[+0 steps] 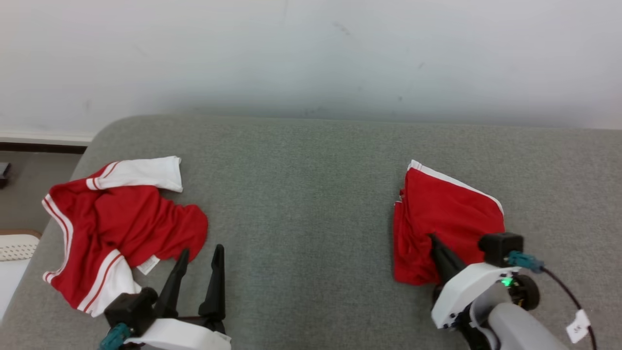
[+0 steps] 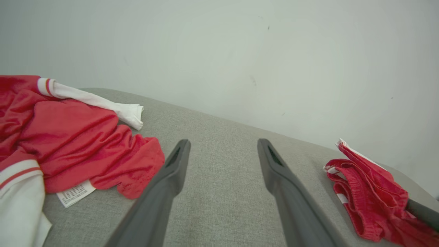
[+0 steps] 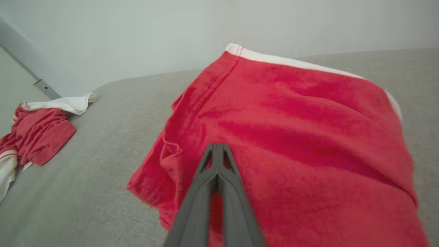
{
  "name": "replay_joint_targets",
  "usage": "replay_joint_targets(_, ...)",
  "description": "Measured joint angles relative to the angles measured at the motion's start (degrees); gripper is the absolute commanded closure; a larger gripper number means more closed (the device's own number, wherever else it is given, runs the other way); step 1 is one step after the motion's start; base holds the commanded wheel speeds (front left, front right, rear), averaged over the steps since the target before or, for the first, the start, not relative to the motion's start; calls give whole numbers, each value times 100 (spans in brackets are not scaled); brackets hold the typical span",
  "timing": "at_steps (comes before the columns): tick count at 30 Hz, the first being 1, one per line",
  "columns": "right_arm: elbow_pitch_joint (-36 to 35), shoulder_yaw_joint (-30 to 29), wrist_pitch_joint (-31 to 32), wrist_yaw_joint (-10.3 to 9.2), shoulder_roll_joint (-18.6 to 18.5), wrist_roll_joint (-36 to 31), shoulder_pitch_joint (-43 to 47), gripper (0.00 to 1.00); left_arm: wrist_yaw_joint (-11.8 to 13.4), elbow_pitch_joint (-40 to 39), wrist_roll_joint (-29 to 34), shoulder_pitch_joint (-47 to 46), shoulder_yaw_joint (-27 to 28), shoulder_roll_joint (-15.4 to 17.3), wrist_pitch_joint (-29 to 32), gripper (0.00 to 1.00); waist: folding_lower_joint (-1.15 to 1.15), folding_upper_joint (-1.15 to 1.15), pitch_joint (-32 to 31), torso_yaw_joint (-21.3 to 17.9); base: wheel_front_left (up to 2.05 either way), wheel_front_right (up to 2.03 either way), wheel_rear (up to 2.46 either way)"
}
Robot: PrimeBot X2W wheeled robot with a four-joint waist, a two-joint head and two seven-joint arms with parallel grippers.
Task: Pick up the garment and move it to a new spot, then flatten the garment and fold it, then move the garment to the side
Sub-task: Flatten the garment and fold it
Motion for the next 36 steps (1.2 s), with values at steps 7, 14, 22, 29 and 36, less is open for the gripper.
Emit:
replay_joint_targets(7, -753, 1283, 452, 0, 174, 634, 133, 100, 11, 34, -16, 0, -60, 0, 0, 0, 0, 0, -34, 118, 0, 0, 0)
replay_joint_targets(14, -1419, 1657, 99, 0, -291, 1148, 70, 100, 36, -12, -16, 15, 10, 0, 0, 0, 0, 0, -68, 11, 0, 0, 0)
replay_joint_targets(22, -1783, 1284, -439, 0, -875, 1023, -21, 65, 59, -180, 29, 101, 205, -1, 0, 0, 0, 0, -104, -321, 0, 0, 0)
replay_joint_targets(29, -2189, 421, -564, 0, -1159, 413, 175, 0, 48, -303, 89, 165, 374, -1, 0, 0, 0, 0, -143, -671, 0, 0, 0)
replay_joint_targets(36, -2731, -813, -577, 0, -1061, -436, 877, 0, 18, -371, 125, 176, 445, -2, 0, 0, 0, 0, -137, -951, 0, 0, 0)
